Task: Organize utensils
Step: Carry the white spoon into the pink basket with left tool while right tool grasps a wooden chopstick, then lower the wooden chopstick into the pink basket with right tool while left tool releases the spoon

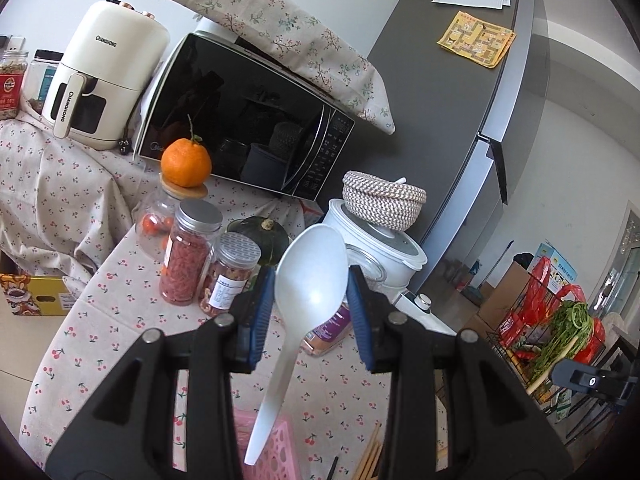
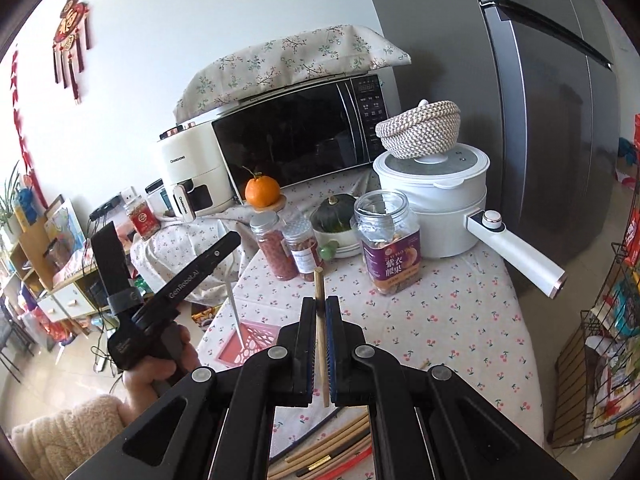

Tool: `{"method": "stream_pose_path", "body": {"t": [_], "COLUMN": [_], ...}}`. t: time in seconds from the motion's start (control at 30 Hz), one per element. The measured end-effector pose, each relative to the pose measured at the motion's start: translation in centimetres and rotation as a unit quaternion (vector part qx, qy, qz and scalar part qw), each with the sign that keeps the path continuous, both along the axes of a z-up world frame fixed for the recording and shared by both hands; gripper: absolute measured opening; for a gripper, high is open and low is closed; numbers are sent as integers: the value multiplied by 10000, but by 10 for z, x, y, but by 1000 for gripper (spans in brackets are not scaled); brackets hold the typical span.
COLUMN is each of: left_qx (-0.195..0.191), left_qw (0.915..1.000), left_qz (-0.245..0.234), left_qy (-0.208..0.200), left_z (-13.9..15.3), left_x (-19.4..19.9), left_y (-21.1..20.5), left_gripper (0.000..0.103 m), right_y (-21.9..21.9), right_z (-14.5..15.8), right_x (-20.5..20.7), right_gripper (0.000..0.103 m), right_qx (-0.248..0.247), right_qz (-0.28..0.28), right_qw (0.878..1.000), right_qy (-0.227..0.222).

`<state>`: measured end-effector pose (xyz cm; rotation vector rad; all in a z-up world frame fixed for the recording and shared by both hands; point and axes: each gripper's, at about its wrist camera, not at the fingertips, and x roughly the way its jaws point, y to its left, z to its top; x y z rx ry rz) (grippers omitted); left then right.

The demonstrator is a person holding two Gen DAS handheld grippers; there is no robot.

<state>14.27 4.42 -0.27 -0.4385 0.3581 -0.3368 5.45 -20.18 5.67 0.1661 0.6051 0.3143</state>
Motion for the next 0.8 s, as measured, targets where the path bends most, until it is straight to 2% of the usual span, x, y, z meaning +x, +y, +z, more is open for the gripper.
{"method": "stream_pose_path", "body": {"t": [0.2, 0.27, 0.4, 0.5, 0.67, 0.8], "left_qx": [205, 236, 318, 418, 774, 1285], "left_qw": [9994, 9985, 9948, 9891, 9742, 9640], "left_qz": [95, 79, 1, 61, 410, 552], "left_qy": [260, 494, 965, 1409, 2078, 2261], "left_z": [-16, -21, -22, -16, -9, -4], "left_x": [6, 6, -1, -10, -30, -51], "left_y": [-5, -5, -3, 1, 15, 22], "left_gripper": [42, 54, 63, 68, 78, 82], "right_y": [7, 9, 16, 22, 35, 49], "right_z": [2, 5, 13, 23, 44, 57], "right_x": [2, 1, -1, -3, -3, 5], "right_gripper": [4, 4, 4, 4, 4, 4], "right_qx": [30, 41, 16, 64, 145, 261], "right_qz": [47, 67, 119, 163, 241, 309], "right_qw": [10000, 10000, 9999, 9997, 9991, 9986], "right_qy": [-20, -31, -81, -164, -322, -353]}}
